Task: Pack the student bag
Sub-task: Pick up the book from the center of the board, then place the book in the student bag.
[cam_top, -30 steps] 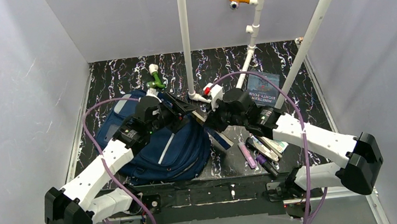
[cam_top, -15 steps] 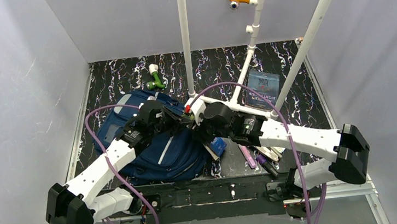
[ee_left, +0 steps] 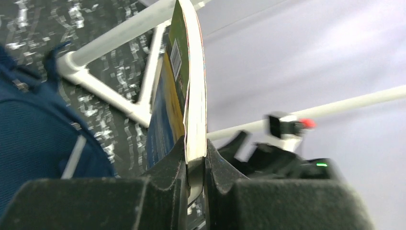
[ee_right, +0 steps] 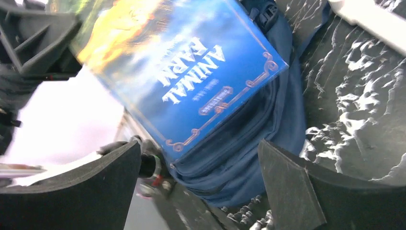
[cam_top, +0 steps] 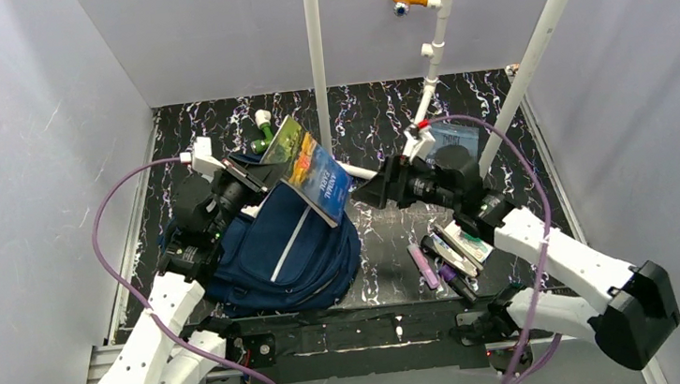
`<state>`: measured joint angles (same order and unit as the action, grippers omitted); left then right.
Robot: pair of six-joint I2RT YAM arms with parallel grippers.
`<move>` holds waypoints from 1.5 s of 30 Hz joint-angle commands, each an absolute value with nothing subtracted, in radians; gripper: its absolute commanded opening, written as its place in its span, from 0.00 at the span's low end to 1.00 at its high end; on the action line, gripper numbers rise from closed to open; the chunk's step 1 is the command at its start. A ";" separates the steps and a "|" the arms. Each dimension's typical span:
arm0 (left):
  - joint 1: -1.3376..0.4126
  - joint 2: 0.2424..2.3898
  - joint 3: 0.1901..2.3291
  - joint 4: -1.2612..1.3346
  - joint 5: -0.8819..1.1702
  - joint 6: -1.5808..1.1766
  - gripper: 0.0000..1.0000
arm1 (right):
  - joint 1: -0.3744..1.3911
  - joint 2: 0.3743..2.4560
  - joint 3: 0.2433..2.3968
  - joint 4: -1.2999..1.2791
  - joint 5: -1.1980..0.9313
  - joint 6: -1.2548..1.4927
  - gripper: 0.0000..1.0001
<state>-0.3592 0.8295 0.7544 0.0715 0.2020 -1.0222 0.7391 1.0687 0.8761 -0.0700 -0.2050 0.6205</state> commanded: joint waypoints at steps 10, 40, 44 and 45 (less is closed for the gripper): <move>-0.342 0.863 0.680 0.590 0.380 -1.385 0.00 | 0.626 1.326 0.513 1.330 -0.434 1.628 0.98; -1.082 1.277 1.067 -0.662 -0.268 -0.379 0.54 | 0.489 0.916 1.040 -0.581 0.187 0.319 0.01; -1.104 1.362 1.073 -0.658 -0.258 -0.365 0.53 | 0.489 0.893 1.021 -0.579 0.144 0.350 0.01; -1.104 1.380 1.070 -0.656 -0.272 -0.358 0.52 | 0.489 0.889 1.015 -0.576 0.130 0.356 0.01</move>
<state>-1.0954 1.3563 1.0397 -0.6128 -0.1875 -0.3988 0.4904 0.9398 1.0031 -0.6266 0.1482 0.3729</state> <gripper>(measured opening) 0.528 0.174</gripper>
